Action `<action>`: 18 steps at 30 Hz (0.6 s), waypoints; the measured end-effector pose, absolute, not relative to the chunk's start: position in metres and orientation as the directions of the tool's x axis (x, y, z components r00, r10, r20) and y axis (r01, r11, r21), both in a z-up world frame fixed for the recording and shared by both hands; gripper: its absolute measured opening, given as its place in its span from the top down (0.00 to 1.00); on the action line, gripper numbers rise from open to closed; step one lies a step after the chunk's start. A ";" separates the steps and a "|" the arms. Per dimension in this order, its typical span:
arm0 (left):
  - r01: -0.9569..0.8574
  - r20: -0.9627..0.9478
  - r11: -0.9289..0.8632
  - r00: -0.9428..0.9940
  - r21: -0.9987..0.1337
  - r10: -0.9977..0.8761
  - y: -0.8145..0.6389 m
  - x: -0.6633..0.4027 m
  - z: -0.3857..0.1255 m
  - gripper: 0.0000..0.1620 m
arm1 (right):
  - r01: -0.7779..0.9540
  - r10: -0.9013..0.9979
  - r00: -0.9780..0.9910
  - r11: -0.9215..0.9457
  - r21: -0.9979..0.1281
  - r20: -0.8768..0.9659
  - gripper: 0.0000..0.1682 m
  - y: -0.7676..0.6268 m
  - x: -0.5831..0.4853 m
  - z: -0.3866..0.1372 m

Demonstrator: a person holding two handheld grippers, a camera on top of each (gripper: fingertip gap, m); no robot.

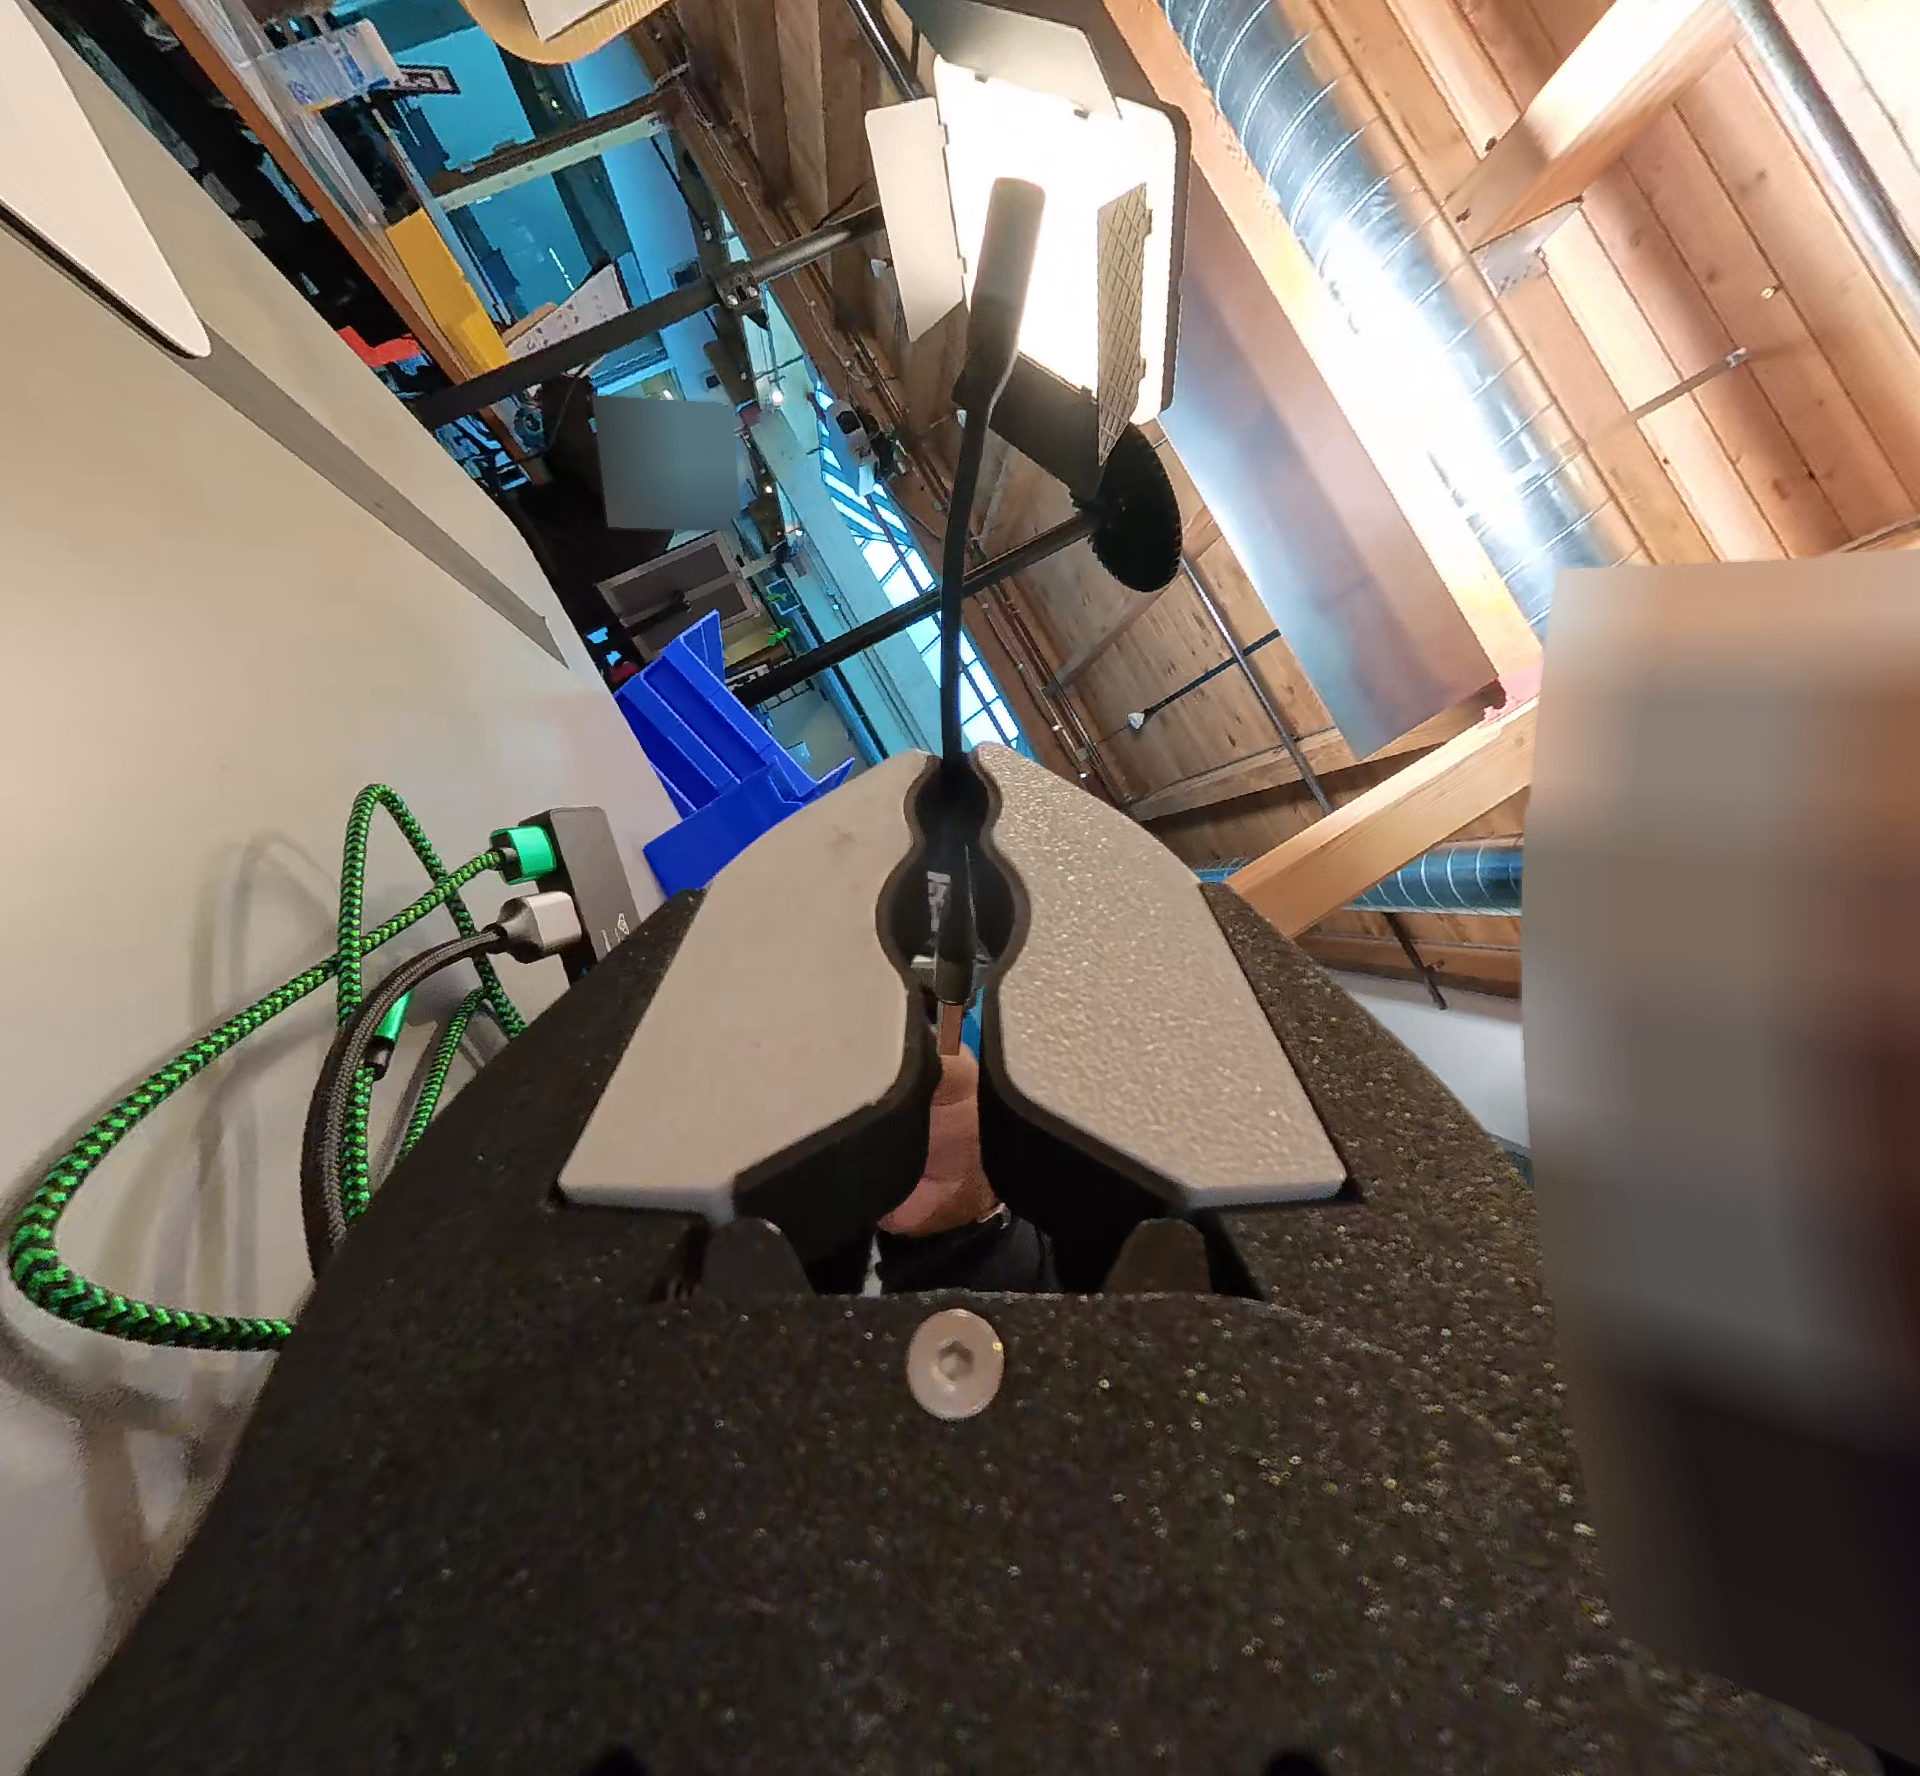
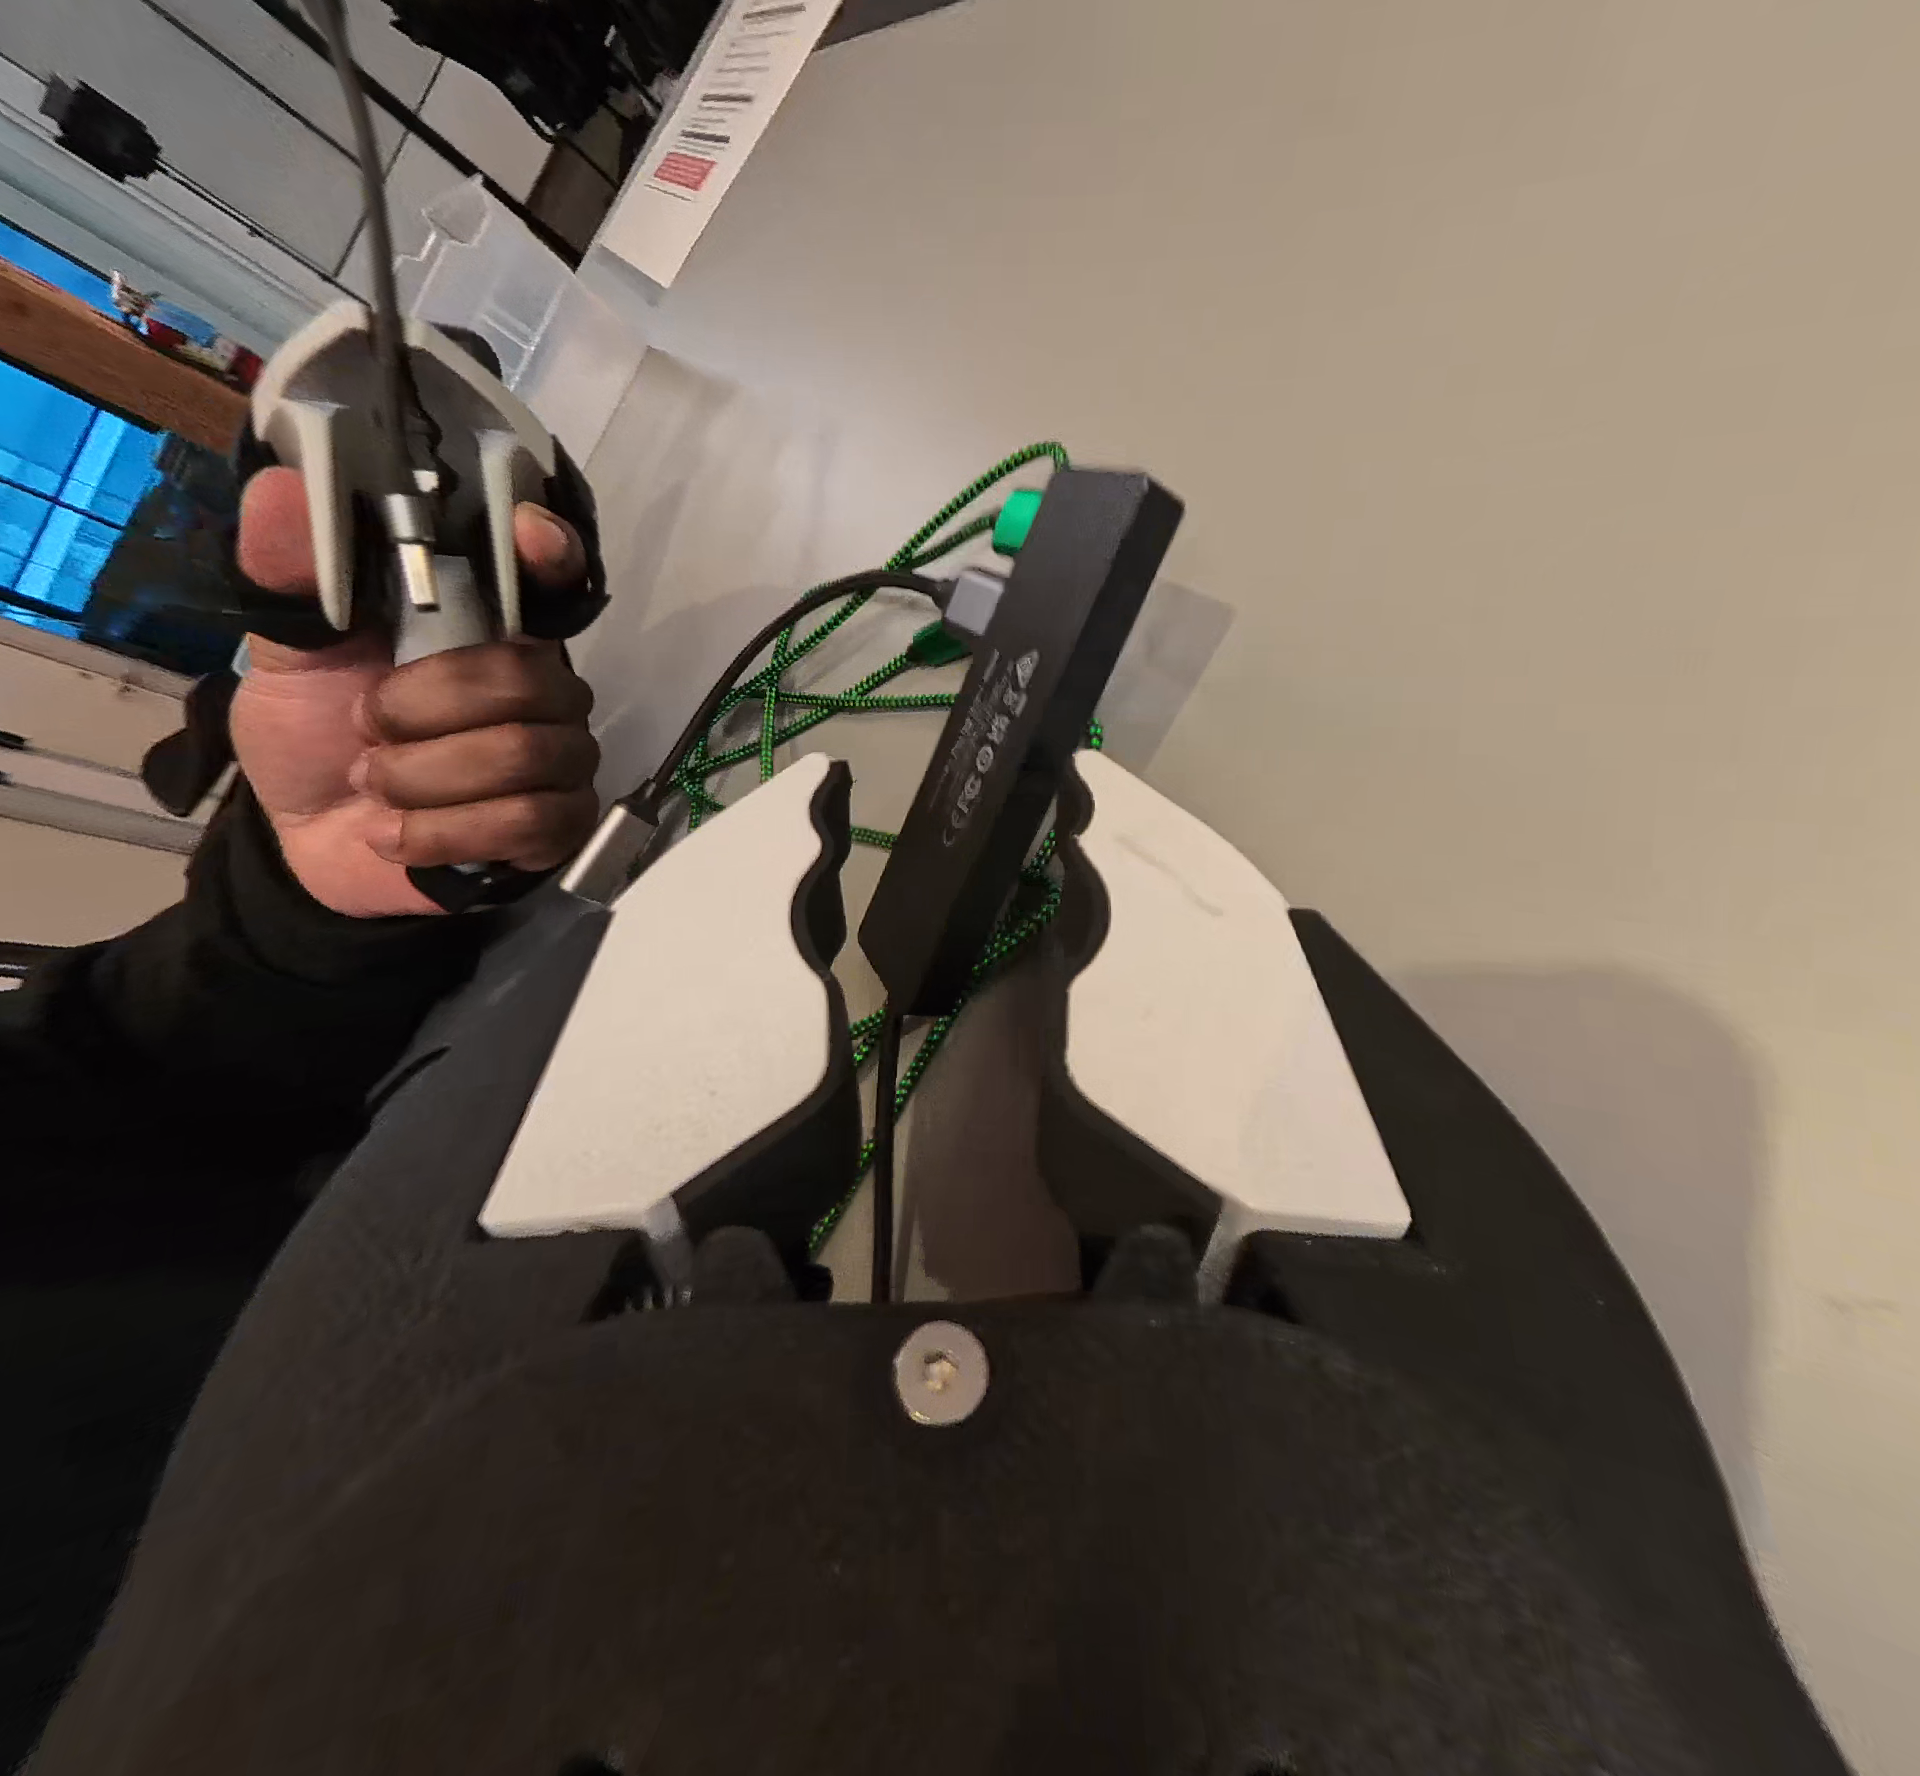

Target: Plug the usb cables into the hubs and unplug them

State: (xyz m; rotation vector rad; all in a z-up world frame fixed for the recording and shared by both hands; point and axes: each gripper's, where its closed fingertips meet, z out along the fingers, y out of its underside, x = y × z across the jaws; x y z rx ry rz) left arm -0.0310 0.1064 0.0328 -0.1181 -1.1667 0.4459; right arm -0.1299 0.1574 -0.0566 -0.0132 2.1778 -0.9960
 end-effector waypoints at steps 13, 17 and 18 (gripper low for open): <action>-0.260 0.850 0.845 0.132 -0.466 0.510 0.128 -0.046 0.029 0.98 | 0.071 -0.611 -0.757 0.275 -0.959 -0.232 0.77 0.170 -0.055 -0.001; -0.255 0.860 0.851 0.116 -0.458 0.498 0.134 -0.051 0.024 0.98 | -0.035 -0.555 -0.824 0.244 -0.969 -0.110 0.73 0.164 -0.043 -0.011; -0.250 0.863 0.854 0.113 -0.455 0.493 0.136 -0.052 0.022 0.98 | -0.039 -0.547 -0.831 0.234 -0.971 -0.098 0.73 0.163 -0.042 -0.011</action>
